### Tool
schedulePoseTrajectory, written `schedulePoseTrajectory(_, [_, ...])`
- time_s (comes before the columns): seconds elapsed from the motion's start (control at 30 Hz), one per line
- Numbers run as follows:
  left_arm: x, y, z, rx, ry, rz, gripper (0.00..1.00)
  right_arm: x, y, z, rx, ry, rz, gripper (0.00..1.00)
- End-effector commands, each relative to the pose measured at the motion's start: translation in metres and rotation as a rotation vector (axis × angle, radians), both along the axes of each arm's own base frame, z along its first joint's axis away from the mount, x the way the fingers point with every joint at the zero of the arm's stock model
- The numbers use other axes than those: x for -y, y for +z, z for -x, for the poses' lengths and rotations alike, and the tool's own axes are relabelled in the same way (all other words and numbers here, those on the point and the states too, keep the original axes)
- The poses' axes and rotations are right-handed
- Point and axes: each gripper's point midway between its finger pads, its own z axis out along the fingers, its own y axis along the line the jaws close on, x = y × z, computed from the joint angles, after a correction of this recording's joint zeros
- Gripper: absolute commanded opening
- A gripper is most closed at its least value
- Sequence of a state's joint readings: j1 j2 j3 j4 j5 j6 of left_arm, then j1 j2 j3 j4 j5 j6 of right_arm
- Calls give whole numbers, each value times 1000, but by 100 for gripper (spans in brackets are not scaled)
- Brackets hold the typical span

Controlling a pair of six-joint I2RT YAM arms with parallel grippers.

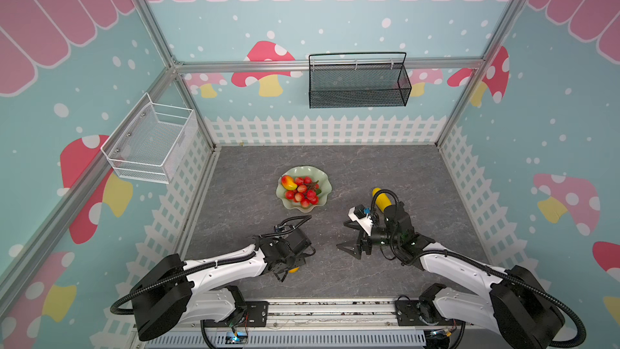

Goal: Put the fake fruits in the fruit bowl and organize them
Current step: 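Move the left gripper to the second mango near the robot and grasp it, then carry the second mango with the left gripper and release it into the bowl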

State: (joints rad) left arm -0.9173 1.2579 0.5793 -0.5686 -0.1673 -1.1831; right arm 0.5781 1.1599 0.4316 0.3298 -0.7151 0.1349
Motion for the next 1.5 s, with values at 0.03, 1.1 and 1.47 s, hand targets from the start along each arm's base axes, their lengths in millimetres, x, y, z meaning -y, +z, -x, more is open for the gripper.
schedulePoseTrajectory(0.03, [4,9,-16,66,-36,-14,51,-10,4,-8,10,20,-6,98])
schedulePoseTrajectory(1.1, [-9,86,-232,264,-180,-70,44,-4,30,-68,-8,-208,-51,98])
schedulePoseTrajectory(1.47, [-14,73,-232,217,-160,-100,56,31,15,-97,-69,-419,-2,98])
